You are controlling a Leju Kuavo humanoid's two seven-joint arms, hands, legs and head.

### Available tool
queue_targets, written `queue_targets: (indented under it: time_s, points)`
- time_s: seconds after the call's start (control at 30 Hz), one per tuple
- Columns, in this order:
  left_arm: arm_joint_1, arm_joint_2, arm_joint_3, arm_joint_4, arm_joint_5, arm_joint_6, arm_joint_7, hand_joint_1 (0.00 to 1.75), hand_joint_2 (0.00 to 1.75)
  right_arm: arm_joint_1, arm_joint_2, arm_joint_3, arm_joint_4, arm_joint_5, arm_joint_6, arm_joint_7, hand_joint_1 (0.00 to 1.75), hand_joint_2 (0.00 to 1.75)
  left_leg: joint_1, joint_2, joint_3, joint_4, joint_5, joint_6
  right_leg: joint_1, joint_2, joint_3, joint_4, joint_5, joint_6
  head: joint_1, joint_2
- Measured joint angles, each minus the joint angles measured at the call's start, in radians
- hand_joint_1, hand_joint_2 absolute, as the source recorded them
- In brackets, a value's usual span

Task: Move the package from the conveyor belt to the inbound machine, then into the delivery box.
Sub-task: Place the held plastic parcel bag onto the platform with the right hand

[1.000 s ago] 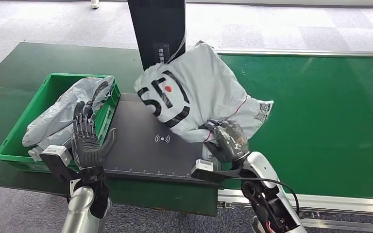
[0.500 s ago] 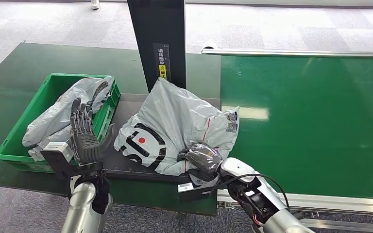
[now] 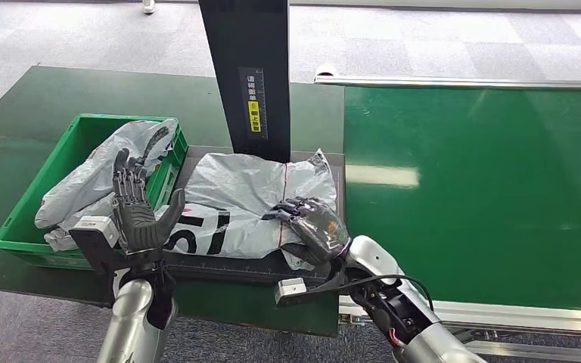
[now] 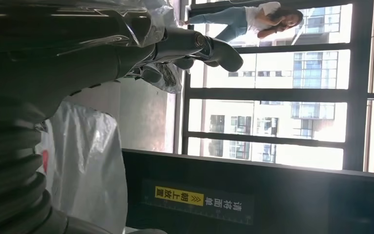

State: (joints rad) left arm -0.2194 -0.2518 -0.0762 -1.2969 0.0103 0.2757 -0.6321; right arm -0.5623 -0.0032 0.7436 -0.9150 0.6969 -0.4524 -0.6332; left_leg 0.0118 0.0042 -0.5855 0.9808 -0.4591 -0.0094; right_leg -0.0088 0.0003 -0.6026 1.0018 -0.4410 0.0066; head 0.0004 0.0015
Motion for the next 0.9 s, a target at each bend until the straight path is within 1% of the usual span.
queue_targets:
  time_s: [0.1,0.17,0.23,0.3,0.4,0.47,0.5,0.6,0.9]
  points:
    - [-0.002,0.000,-0.003,0.007,0.002,-0.008,0.000,0.00,1.75,0.003,0.009,-0.034,-0.003,-0.035,-0.022,-0.018,0.00,1.75,0.000,0.000,0.000,0.000,0.000,0.000,0.000,0.000,0.000,0.000,0.000,0.000,0.000,0.000]
    - [-0.004,0.000,-0.004,0.012,0.006,-0.015,0.000,0.00,1.75,0.007,0.018,-0.058,-0.004,-0.076,-0.020,-0.037,0.00,1.75,0.000,0.000,0.000,0.000,0.000,0.000,0.000,0.000,0.000,0.000,0.000,0.000,0.000,0.000]
    - [-0.005,0.000,-0.006,0.017,0.013,-0.023,0.000,0.00,1.75,0.015,0.028,-0.082,-0.015,-0.159,0.028,-0.053,0.00,1.75,0.000,0.000,0.000,0.000,0.000,0.000,0.000,0.000,0.000,0.000,0.000,0.000,0.000,0.000]
    - [-0.005,0.000,-0.008,0.021,0.019,-0.031,0.000,0.00,1.75,0.028,0.037,-0.106,-0.040,-0.292,0.140,-0.059,0.00,1.75,0.000,0.000,0.000,0.000,0.000,0.000,0.000,0.000,0.000,0.000,0.000,0.000,0.000,0.000]
    - [-0.007,0.000,-0.010,0.027,0.021,-0.037,0.000,0.00,1.75,0.042,0.051,-0.145,-0.065,-0.488,0.349,-0.062,0.00,1.75,0.000,0.000,0.000,0.000,0.000,0.000,0.000,0.000,0.000,0.000,0.000,0.000,0.000,0.000]
    - [-0.008,-0.001,-0.010,0.032,0.022,-0.038,-0.001,0.00,1.75,0.046,0.059,-0.172,-0.068,-0.573,0.455,-0.060,0.00,1.75,0.000,0.000,0.000,0.000,0.000,0.000,0.000,0.000,0.000,0.000,0.000,0.000,0.000,0.000]
    - [-0.009,-0.001,-0.010,0.034,0.022,-0.039,-0.001,0.00,1.75,0.048,0.062,-0.185,-0.069,-0.598,0.487,-0.060,0.00,1.75,0.000,0.000,0.000,0.000,0.000,0.000,0.000,0.000,0.000,0.000,0.000,0.000,0.000,0.000]
    - [-0.010,-0.001,-0.011,0.038,0.022,-0.040,-0.001,0.00,1.75,0.051,0.067,-0.211,-0.070,-0.621,0.517,-0.058,0.00,1.75,0.000,0.000,0.000,0.000,0.000,0.000,0.000,0.000,0.000,0.000,0.000,0.000,0.000,0.000]
    - [-0.010,-0.001,-0.012,0.043,0.022,-0.040,-0.001,0.00,1.75,0.056,0.073,-0.238,-0.071,-0.627,0.523,-0.057,0.00,1.75,0.000,0.000,0.000,0.000,0.000,0.000,0.000,0.000,0.000,0.000,0.000,0.000,0.000,0.000]
